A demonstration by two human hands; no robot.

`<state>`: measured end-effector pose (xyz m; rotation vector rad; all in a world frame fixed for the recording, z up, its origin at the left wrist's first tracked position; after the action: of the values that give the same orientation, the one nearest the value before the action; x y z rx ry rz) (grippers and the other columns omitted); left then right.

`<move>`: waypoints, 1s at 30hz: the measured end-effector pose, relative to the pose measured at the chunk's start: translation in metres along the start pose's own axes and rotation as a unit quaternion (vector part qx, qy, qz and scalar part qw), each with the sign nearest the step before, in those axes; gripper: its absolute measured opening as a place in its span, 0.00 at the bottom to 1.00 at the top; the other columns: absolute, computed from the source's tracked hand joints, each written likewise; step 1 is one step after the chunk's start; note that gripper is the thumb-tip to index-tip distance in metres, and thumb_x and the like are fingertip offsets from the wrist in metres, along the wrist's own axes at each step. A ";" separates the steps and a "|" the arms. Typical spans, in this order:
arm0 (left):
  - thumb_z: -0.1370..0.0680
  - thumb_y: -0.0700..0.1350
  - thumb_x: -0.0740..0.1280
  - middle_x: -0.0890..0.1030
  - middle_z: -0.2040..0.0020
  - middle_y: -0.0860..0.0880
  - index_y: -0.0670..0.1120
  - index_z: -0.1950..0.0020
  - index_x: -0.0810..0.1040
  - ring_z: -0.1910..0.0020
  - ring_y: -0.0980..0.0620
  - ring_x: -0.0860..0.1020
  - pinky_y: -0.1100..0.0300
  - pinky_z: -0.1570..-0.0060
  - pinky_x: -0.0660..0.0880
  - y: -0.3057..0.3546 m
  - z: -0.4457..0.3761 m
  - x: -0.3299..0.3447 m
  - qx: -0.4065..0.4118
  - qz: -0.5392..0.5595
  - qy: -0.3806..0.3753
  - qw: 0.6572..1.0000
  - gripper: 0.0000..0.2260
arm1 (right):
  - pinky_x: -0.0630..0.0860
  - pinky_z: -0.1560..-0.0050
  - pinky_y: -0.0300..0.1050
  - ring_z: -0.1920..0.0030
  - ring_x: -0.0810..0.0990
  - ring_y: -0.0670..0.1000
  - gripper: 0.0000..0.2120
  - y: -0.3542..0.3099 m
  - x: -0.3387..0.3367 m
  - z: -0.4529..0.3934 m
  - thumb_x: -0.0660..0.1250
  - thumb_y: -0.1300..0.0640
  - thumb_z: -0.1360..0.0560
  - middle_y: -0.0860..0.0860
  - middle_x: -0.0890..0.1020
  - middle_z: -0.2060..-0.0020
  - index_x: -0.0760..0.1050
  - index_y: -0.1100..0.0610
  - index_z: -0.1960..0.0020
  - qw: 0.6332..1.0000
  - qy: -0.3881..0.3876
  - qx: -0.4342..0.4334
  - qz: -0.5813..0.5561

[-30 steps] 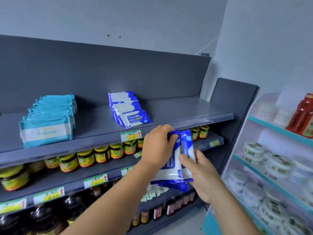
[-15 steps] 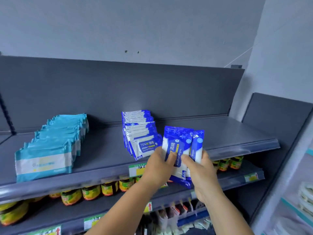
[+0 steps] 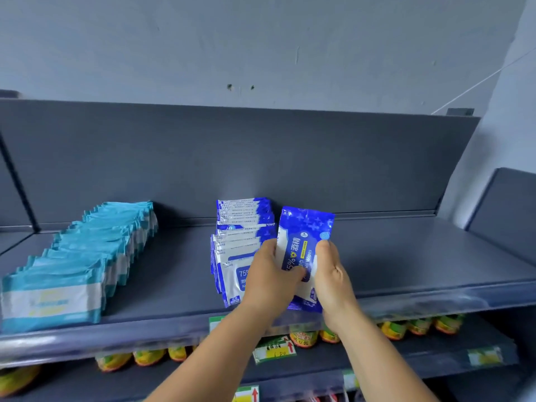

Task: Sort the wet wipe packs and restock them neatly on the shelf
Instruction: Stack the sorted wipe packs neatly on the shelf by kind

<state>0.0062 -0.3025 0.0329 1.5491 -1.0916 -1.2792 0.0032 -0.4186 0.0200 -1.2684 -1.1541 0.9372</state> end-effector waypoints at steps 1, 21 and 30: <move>0.31 0.40 0.72 0.81 0.57 0.51 0.48 0.52 0.73 0.61 0.54 0.79 0.58 0.60 0.77 -0.002 -0.003 -0.001 -0.022 0.018 -0.005 1.000 0.11 | 0.80 0.49 0.58 0.54 0.82 0.57 0.17 0.005 0.000 -0.003 0.52 0.44 0.24 0.56 0.84 0.53 0.76 0.52 0.54 0.999 -0.006 0.030 -0.036; 0.24 0.40 0.64 0.79 0.47 0.48 0.47 0.45 0.69 0.51 0.48 0.78 0.60 0.57 0.73 -0.016 -0.034 -0.040 0.005 -0.232 -0.113 0.966 0.09 | 0.61 0.77 0.35 0.76 0.63 0.47 0.15 -0.006 -0.036 -0.026 0.58 0.57 0.22 0.49 0.68 0.76 0.66 0.57 0.67 0.984 0.156 -0.018 0.087; 0.25 0.36 0.59 0.77 0.46 0.43 0.43 0.46 0.70 0.54 0.45 0.73 0.55 0.57 0.69 -0.010 -0.052 -0.031 0.092 -0.547 -0.221 0.802 0.08 | 0.58 0.72 0.44 0.73 0.64 0.48 0.15 -0.028 -0.024 -0.044 0.55 0.56 0.20 0.50 0.69 0.73 0.62 0.60 0.64 0.925 0.090 -0.133 0.346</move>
<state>0.0552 -0.2668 0.0389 2.2071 -0.5008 -2.4537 0.0390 -0.4539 0.0472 -2.0096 -0.6960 1.1577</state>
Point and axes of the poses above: each hand's wrist, its own z-axis away from the middle knuckle, its own x-axis out of the palm, y = z × x, the point moved 7 cm from there along -z, towards the middle knuckle
